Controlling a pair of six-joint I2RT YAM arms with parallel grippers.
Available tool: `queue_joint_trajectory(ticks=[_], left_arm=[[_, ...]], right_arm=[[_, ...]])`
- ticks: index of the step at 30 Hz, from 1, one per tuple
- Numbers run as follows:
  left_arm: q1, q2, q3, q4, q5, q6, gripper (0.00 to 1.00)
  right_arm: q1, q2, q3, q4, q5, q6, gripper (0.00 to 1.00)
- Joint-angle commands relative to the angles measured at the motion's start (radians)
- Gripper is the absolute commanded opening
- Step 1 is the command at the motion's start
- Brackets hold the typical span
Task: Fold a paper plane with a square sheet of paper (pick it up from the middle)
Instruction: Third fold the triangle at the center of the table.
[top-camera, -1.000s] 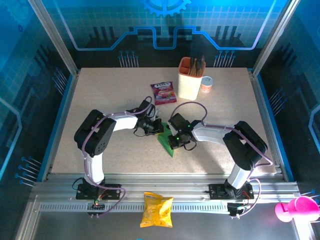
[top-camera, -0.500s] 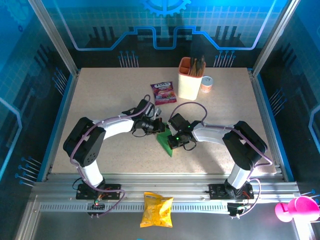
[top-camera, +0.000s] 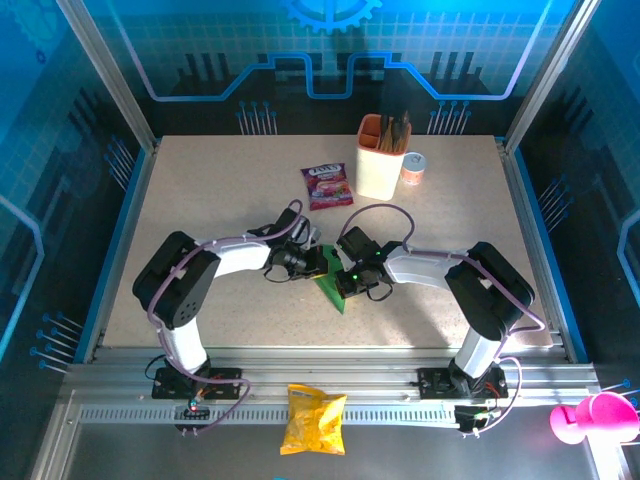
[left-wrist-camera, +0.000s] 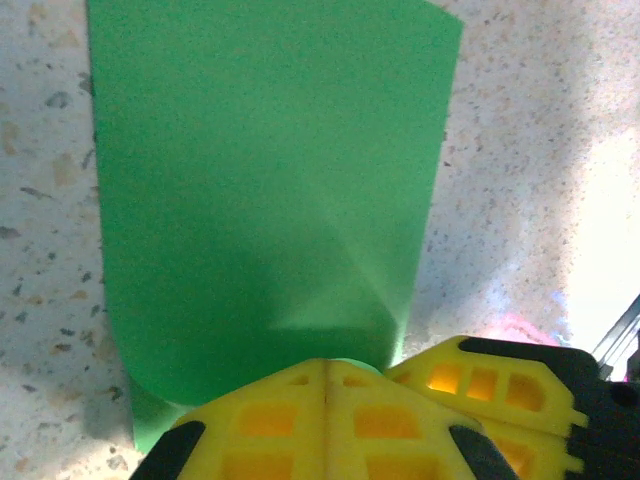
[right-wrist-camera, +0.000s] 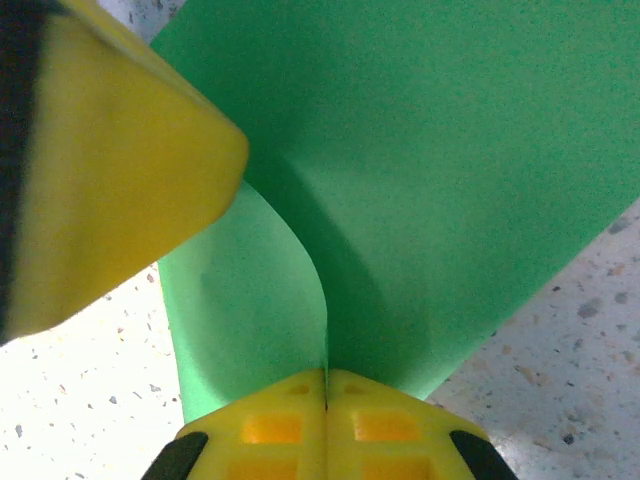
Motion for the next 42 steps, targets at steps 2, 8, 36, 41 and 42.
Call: queue_joint_trajectory(ticks=[2,8,36,41,42], left_arm=[[-0.003,0.023,-0.004,0.006,-0.008,-0.002,0.00],[-0.002,0.030,-0.039,0.000,-0.047,0.014,0.00],[-0.003,0.041,-0.118,0.055,-0.081,-0.048,0.00],[-0.003,0.041,-0.115,0.050,-0.082,-0.047,0.00],[-0.003,0.042,-0.116,0.050,-0.082,-0.047,0.00]], right_arm=[[-0.004,0.030,-0.021,-0.027,-0.005,-0.009,0.00],[-0.004,0.016,0.005,-0.052,-0.008,-0.020,0.00],[0.128,-0.260,-0.086,0.001,0.050,0.197,0.19],[0.214,-0.162,-0.067,0.049,0.068,0.234,0.14],[0.218,-0.143,-0.064,0.059,0.068,0.239,0.13]])
